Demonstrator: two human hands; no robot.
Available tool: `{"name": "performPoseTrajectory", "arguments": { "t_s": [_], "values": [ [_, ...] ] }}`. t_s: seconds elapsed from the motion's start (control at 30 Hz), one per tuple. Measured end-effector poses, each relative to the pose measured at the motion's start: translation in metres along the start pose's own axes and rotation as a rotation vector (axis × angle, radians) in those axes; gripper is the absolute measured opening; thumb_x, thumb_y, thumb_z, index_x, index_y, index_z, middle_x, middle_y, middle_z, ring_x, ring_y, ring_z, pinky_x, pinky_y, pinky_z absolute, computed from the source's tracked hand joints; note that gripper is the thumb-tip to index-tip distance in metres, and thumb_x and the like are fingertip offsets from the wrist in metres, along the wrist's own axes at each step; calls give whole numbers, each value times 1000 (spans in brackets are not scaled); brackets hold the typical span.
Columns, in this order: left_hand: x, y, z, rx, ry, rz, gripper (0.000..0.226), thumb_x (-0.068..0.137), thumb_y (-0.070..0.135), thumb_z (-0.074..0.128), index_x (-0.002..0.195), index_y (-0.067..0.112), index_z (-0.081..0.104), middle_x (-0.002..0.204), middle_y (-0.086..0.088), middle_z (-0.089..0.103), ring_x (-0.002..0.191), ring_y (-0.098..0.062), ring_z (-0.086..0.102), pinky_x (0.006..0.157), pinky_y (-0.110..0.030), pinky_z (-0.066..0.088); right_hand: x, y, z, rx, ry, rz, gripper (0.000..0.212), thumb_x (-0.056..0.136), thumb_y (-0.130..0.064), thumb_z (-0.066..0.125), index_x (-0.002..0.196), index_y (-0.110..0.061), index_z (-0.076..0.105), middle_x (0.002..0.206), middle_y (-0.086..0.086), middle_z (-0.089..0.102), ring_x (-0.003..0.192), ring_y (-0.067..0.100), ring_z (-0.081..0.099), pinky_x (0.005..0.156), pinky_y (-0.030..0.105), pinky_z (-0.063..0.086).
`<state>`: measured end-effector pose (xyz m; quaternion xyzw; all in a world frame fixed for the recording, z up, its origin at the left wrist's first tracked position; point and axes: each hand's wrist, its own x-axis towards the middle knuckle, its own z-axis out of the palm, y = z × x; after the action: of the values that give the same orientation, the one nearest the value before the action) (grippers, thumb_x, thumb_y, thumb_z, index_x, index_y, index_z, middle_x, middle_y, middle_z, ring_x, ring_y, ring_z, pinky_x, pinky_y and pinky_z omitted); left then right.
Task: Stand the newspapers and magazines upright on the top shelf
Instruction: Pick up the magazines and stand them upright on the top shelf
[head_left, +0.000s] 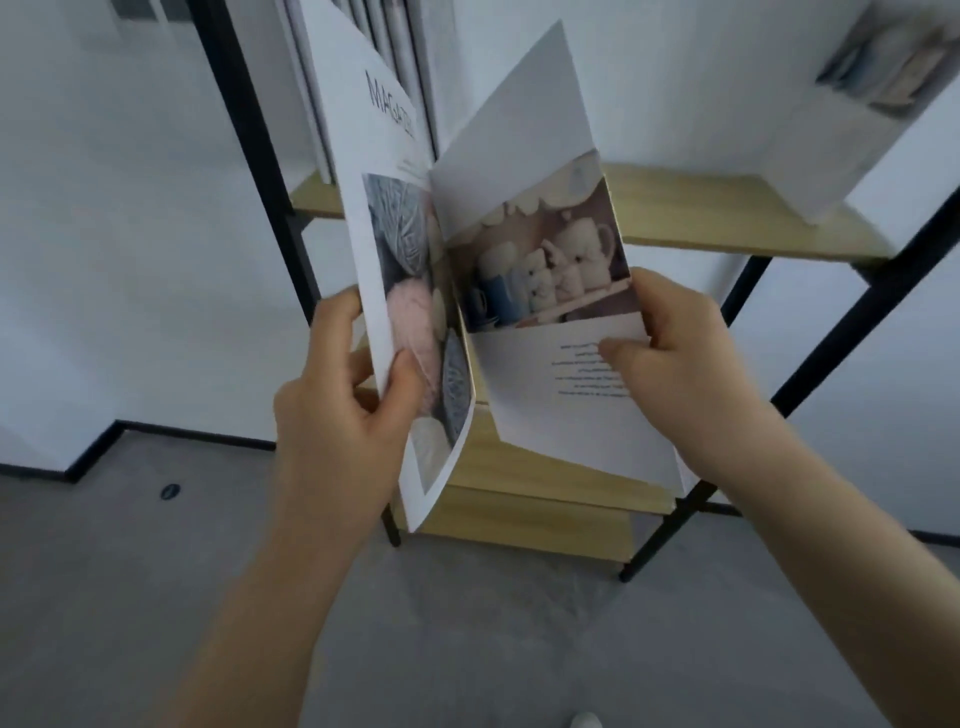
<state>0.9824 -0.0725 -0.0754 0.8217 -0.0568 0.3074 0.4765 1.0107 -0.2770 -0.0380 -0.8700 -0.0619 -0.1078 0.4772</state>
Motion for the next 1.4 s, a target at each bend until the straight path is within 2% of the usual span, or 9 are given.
{"name": "performPoseTrajectory", "arguments": {
  "t_s": [0.2,0.43,0.57,0.77,0.9,1.0,1.1,1.23,1.4],
  "values": [
    [53,37,47,-45,1,176,31,93,9,57,119,21,47,57,-2,52,44,-22,48,36,-23,34,33,0,-56,35,165,-69,31,86,9,45,99,-15,61,89,-1,69,86,21,63,75,49,54],
    [119,75,151,-50,80,288,32,91,6,58,122,9,50,53,13,45,47,-12,48,40,-14,31,101,34,-139,84,310,-129,29,86,10,45,98,-12,60,89,3,69,86,24,61,75,56,52],
    [155,89,219,-54,121,299,33,92,9,57,122,16,47,54,4,48,47,-15,47,42,-12,31,146,63,-183,115,370,-152,38,88,7,47,93,-29,59,86,-17,67,81,-1,62,72,35,56],
    [184,91,311,-69,159,269,32,91,6,57,122,12,49,54,9,45,49,-15,47,42,-17,33,202,120,-219,120,444,-142,38,93,3,45,120,-21,55,108,-19,61,97,-12,54,70,2,48],
    [195,84,352,-93,123,221,36,93,10,56,122,28,44,65,-2,56,54,-22,51,48,-35,41,228,152,-222,181,537,-83,35,94,4,44,120,-19,52,107,-12,62,97,0,58,73,9,52],
    [201,79,371,-59,120,210,33,94,12,57,122,26,46,57,7,46,54,-15,49,46,-22,39,241,170,-221,201,558,-29,34,97,1,42,123,-20,48,102,-22,56,95,0,55,70,7,51],
    [205,75,383,-17,102,203,32,94,12,57,125,18,51,55,17,36,51,0,48,49,-9,35,247,185,-216,196,573,21,30,99,-4,40,124,-21,44,106,-19,52,103,2,47,84,20,51],
    [209,68,394,33,57,188,34,92,13,60,125,14,52,56,16,32,42,-3,38,47,-13,26,254,204,-206,108,682,55,33,98,-4,41,126,-22,41,120,-9,47,111,5,43,95,35,51],
    [212,65,398,60,-15,187,37,90,13,63,125,11,52,52,19,30,39,-1,35,45,-9,24,260,210,-192,10,778,26,40,96,1,41,134,-12,39,128,-5,34,114,6,39,100,39,48]
  ]
}}
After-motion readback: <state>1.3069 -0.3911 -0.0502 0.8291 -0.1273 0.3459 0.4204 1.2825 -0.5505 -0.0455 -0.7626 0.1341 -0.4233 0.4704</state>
